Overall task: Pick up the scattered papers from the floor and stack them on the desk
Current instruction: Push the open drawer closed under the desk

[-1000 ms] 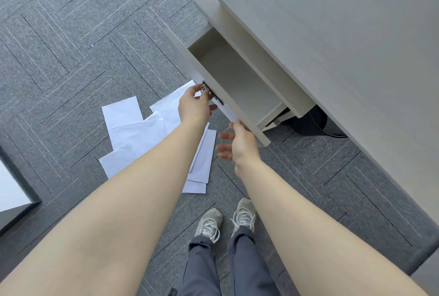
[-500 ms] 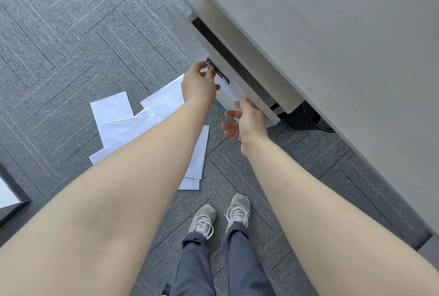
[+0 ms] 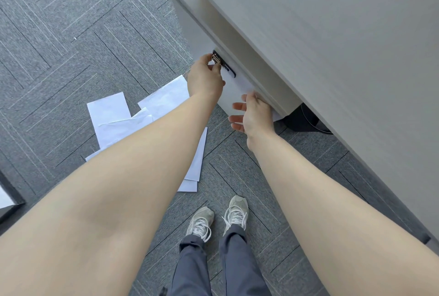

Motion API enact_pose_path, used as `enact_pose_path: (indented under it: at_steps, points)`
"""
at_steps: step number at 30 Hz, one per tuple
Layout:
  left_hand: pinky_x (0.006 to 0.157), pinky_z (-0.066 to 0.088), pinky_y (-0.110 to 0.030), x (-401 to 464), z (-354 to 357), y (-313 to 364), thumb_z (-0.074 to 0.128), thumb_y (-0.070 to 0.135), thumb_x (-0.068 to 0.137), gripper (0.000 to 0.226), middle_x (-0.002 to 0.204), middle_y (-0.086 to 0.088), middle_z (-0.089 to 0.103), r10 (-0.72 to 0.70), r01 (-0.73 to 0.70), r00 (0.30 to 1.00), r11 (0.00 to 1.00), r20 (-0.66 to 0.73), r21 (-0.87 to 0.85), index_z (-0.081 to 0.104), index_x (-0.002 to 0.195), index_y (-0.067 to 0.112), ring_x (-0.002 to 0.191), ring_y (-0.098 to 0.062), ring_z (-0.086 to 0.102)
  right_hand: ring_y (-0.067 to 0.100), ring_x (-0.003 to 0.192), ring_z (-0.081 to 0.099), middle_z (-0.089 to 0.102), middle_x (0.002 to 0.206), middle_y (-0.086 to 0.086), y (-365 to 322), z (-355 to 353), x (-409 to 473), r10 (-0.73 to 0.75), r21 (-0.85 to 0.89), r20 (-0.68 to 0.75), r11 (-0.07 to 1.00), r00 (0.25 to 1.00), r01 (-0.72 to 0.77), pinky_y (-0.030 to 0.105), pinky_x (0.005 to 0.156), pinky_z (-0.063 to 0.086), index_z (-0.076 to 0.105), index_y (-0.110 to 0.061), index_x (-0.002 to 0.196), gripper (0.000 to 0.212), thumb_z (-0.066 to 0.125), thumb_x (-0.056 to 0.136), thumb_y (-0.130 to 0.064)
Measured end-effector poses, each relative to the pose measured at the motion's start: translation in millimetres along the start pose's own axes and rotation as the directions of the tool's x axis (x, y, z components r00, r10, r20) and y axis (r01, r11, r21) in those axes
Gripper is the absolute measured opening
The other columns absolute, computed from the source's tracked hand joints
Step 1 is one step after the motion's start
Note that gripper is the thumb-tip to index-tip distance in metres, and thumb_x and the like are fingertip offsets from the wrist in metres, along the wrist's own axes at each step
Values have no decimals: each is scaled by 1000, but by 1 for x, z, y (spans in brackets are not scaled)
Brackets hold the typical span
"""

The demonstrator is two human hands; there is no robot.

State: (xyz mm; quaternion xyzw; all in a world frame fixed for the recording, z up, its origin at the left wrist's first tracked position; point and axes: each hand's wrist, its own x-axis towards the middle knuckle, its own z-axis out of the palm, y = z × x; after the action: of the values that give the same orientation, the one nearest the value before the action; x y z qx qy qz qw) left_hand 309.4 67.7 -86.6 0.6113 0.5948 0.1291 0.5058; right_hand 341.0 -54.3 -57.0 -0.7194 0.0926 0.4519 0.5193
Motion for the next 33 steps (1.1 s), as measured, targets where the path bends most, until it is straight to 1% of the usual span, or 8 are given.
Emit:
enact_pose_path:
  at_steps: [7, 10, 16, 20, 24, 27, 30, 33]
  points:
    - [79, 55, -37, 1, 5, -1, 48, 21, 95, 35, 99, 3, 71, 1, -1, 1000, 1000, 1, 10, 54, 129, 22, 67, -18, 72, 15, 49, 58, 66, 92, 4, -3, 1, 2, -3, 29, -25, 1000, 1000, 3, 23, 47, 44, 54, -18, 89, 28, 35, 104, -30]
    - [83, 54, -40, 4, 7, 0, 48, 25, 93, 36, 101, 3, 72, 5, -5, 1000, 1000, -3, 31, 55, 128, 23, 82, -24, 73, 15, 51, 59, 68, 95, 4, -3, 2, 3, -3, 41, -40, 999, 999, 4, 21, 46, 45, 53, -18, 86, 29, 35, 104, -31]
    - [89, 51, -43, 9, 8, -3, 48, 34, 91, 39, 108, 2, 72, 23, -24, 1000, 994, 8, 104, 56, 128, 24, 94, -30, 70, 12, 47, 58, 69, 94, 3, -4, 1, 5, -23, 26, -50, 999, 998, 25, 19, 45, 43, 53, -12, 104, 25, 34, 104, -29]
    - [86, 51, -38, 8, 1, 0, 48, 33, 94, 36, 110, 2, 72, 117, -114, 993, 966, -1, 231, 55, 127, 22, 98, -29, 67, 12, 47, 58, 69, 94, 2, -4, 1, 4, -37, 17, -46, 999, 998, 38, 20, 46, 43, 54, -12, 106, 25, 34, 104, -28]
    - [74, 48, -39, 5, -5, 3, 46, 34, 97, 27, 109, -6, 70, 228, -195, 974, 858, -12, 475, 52, 118, 17, 98, -35, 62, 14, 50, 58, 69, 92, 1, -4, -2, 3, -31, 3, -33, 1000, 999, 31, 21, 45, 44, 55, -16, 95, 25, 36, 104, -31]
    - [61, 35, -36, 9, -9, 1, 43, 27, 99, 21, 101, -13, 69, 379, -317, 922, 623, 79, 715, 51, 109, 11, 91, -38, 64, 14, 50, 57, 69, 91, 1, -5, -2, 3, -30, -7, -32, 1000, 999, 29, 22, 47, 44, 54, -19, 87, 27, 37, 104, -30]
    - [60, 32, -35, 16, -13, -2, 39, 25, 102, 22, 102, -13, 69, 452, -409, 871, 451, 192, 793, 52, 110, 8, 90, -40, 67, 15, 49, 57, 69, 90, 3, -5, 1, 3, -32, 1, -48, 999, 998, 32, 24, 48, 44, 55, -19, 87, 26, 37, 104, -28]
    - [60, 31, -35, 20, -14, -2, 39, 25, 102, 23, 99, -13, 71, 469, -444, 850, 396, 239, 804, 53, 108, 7, 90, -41, 68, 15, 49, 56, 69, 88, 3, -5, 2, 3, -27, 19, -63, 999, 998, 29, 22, 46, 42, 55, -19, 88, 25, 37, 103, -27]
